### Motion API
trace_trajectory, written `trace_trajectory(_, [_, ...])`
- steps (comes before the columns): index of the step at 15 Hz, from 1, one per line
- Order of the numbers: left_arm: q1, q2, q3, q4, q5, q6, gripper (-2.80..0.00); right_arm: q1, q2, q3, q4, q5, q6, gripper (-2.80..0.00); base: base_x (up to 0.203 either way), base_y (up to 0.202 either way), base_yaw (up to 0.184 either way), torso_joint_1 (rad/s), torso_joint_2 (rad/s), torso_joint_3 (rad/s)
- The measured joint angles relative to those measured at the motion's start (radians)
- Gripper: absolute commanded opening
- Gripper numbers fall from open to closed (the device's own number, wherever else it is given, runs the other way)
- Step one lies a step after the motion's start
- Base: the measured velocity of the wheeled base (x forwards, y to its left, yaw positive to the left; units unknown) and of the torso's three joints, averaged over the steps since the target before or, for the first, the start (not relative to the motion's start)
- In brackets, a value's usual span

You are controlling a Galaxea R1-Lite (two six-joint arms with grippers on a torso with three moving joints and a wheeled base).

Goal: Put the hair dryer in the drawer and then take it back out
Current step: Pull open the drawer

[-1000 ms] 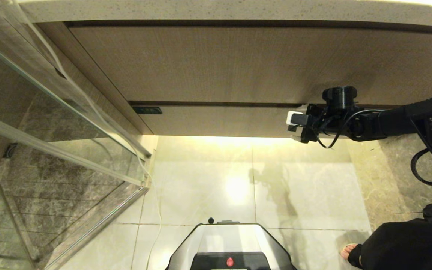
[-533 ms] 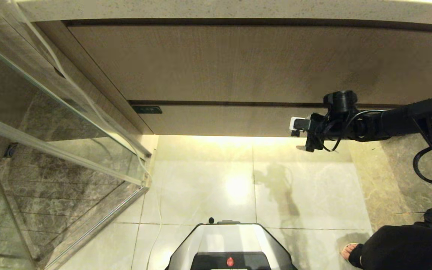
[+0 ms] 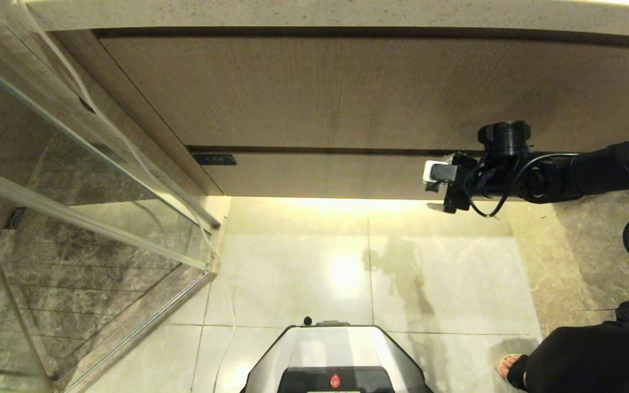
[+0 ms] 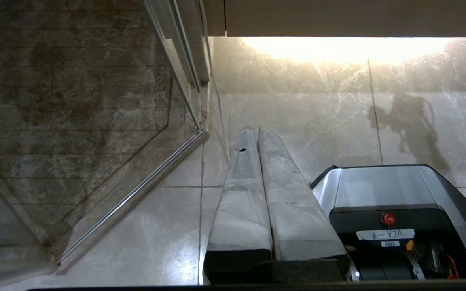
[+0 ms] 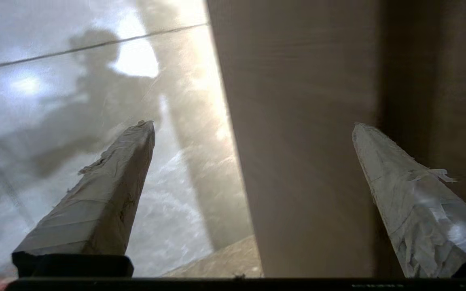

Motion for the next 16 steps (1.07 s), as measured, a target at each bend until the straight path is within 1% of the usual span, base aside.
trace_trajectory(3, [0.0, 0.0, 0.0, 0.0, 0.0, 0.0, -2.8, 0.002, 0.011, 0.007, -0.095, 0.021, -0.002, 0.0, 0.0, 0.0, 0.0, 0.0, 0.0, 0.0])
trace_trajectory(7, [0.0, 0.0, 0.0, 0.0, 0.0, 0.0, -2.8, -0.001, 0.04, -0.003, -0.138, 0.027, 0.002, 0.0, 0.0, 0.0, 0.0, 0.0, 0.0, 0.0])
trace_trajectory(11, [0.0, 0.0, 0.0, 0.0, 0.0, 0.0, -2.8, -0.001, 0.075, -0.035, -0.152, 0.063, -0.001, 0.0, 0.0, 0.0, 0.0, 0.0, 0.0, 0.0])
trace_trajectory(14, [0.0, 0.0, 0.0, 0.0, 0.0, 0.001, -2.8, -0.001, 0.089, -0.044, -0.205, 0.104, -0.002, 0.0, 0.0, 0.0, 0.0, 0.0, 0.0, 0.0])
trace_trajectory(16, [0.0, 0.0, 0.0, 0.0, 0.0, 0.0, -2.8, -0.001, 0.092, -0.046, -0.206, 0.113, -0.005, 0.0, 0.0, 0.0, 0.0, 0.0, 0.0, 0.0])
